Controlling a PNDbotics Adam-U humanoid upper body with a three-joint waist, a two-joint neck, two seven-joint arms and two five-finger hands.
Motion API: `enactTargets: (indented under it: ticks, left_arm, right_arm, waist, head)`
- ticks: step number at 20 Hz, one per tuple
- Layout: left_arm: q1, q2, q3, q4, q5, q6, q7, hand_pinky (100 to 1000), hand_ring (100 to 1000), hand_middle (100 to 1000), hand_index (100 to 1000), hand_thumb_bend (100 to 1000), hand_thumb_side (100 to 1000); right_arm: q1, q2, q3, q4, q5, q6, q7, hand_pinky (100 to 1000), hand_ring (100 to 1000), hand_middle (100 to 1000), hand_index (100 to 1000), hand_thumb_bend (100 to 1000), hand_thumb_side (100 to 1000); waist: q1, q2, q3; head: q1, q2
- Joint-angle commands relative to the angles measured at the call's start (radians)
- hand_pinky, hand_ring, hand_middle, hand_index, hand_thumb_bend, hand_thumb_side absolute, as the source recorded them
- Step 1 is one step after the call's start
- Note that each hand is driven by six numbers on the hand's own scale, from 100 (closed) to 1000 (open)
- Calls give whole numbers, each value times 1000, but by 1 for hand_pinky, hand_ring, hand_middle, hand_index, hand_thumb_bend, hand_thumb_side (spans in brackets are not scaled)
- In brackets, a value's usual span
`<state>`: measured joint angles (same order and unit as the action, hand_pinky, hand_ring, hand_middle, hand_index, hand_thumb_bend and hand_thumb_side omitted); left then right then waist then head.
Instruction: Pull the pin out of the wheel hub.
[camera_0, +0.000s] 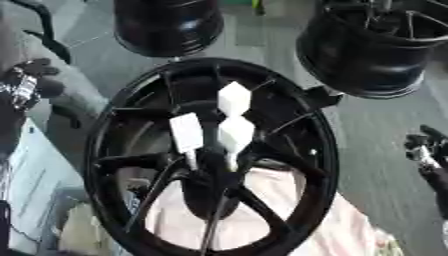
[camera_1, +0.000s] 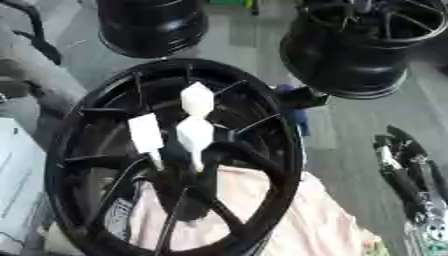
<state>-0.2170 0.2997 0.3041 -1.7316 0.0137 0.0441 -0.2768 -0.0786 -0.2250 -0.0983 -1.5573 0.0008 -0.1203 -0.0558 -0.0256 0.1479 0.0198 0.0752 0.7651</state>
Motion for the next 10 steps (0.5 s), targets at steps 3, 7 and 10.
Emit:
enactTargets:
  ticks: [3, 7, 10]
  left_arm:
    - [-55, 114, -29, -14, 16, -41, -13, 763, 693, 715, 831, 194, 649]
    - [-124, 249, -98, 5, 31, -126, -61, 766, 701, 727, 838, 185, 590]
    - [-191, 371, -179, 17, 44, -235, -135, 775, 720, 740, 843, 191, 511]
  right_arm:
    - [-7, -16, -3, -20, -1, 0, 1, 808, 799, 734, 894, 100, 497]
    - [-6, -18, 0, -19, 0, 0, 3, 808, 799, 734, 893, 100, 497]
    - [-6, -22, 3, -18, 1, 0, 6, 808, 799, 733, 893, 100, 496]
  waist:
    - [5, -13, -5]
    - [8, -16, -14]
    - [12, -19, -21]
  head:
    - [2, 5]
    - [6, 5]
    - [9, 5]
